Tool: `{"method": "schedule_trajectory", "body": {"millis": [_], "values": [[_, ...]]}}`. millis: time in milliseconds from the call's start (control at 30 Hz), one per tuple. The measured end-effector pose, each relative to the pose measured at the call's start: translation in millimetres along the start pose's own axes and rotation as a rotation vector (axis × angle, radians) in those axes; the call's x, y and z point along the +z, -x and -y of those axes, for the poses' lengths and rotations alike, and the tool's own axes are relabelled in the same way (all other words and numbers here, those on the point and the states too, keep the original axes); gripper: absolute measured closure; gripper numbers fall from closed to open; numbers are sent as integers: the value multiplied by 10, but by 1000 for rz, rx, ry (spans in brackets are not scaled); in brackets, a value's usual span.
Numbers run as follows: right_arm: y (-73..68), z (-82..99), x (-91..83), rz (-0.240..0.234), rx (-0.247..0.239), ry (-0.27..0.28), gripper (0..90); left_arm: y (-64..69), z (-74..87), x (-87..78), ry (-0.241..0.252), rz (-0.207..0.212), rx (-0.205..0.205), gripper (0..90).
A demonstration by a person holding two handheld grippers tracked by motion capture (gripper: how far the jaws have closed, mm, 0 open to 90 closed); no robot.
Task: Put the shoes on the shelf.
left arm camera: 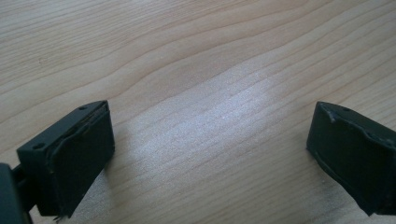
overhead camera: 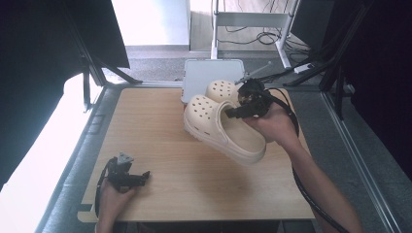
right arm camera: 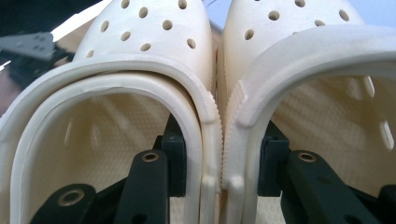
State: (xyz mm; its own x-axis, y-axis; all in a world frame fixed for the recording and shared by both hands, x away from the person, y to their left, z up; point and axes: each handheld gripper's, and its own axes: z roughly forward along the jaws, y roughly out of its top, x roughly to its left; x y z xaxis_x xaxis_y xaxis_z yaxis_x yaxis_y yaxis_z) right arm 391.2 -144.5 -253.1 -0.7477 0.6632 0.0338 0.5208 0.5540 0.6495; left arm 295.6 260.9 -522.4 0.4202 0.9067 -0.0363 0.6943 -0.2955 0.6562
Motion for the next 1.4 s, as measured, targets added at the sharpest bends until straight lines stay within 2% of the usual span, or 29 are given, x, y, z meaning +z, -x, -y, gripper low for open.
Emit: {"method": "schedule_trajectory", "body": {"millis": [133,200,300,400,433,467,533,567,633,667,733,833,867,900,933,1000,1033,1100,1133,1267,1300,1400], "values": [[90,-136,92,22,35,4,641,0,0,0,0,0,0,7],[162,-236,156,51,69,20,641,0,0,0,0,0,0,7],[195,-296,190,74,84,24,641,-1,0,0,0,-1,2,8],[282,-439,275,119,124,28,641,-1,0,-1,0,-1,2,8],[282,-439,275,119,124,28,641,-1,0,-1,0,-1,2,9],[323,-503,318,133,152,27,641,-2,0,-1,-1,-1,5,9],[336,-526,336,141,164,29,641,-1,1,-1,0,-1,5,9],[378,-597,391,163,196,31,641,-1,1,-1,0,-1,5,10],[394,-621,409,171,205,31,641,2,2,-2,0,0,1,10],[436,-687,467,196,232,39,641,2,2,-2,0,0,1,11],[450,-709,488,206,242,41,641,2,2,-2,0,0,1,11],[518,-793,578,238,285,47,640,2,2,-2,0,1,1,12],[562,-839,633,251,317,54,640,2,2,-2,0,1,1,12],[562,-839,633,251,317,54,640,2,2,-2,0,0,1,12],[600,-885,691,269,345,59,640,2,2,-2,0,1,1,12],[617,-901,713,272,358,65,640,2,2,-3,0,2,1,12],[662,-951,780,288,387,70,640,2,2,-3,0,1,1,12],[679,-968,803,292,395,71,640,2,2,-3,0,2,1,12],[720,-1020,864,306,421,78,640,2,2,-3,0,2,1,12],[765,-1082,943,329,444,83,640,2,2,-3,0,2,2,12],[806,-1124,1015,344,465,85,639,2,2,-3,-1,2,2,13],[847,-1153,1083,348,487,85,639,1,2,-3,-1,2,2,12]]}}
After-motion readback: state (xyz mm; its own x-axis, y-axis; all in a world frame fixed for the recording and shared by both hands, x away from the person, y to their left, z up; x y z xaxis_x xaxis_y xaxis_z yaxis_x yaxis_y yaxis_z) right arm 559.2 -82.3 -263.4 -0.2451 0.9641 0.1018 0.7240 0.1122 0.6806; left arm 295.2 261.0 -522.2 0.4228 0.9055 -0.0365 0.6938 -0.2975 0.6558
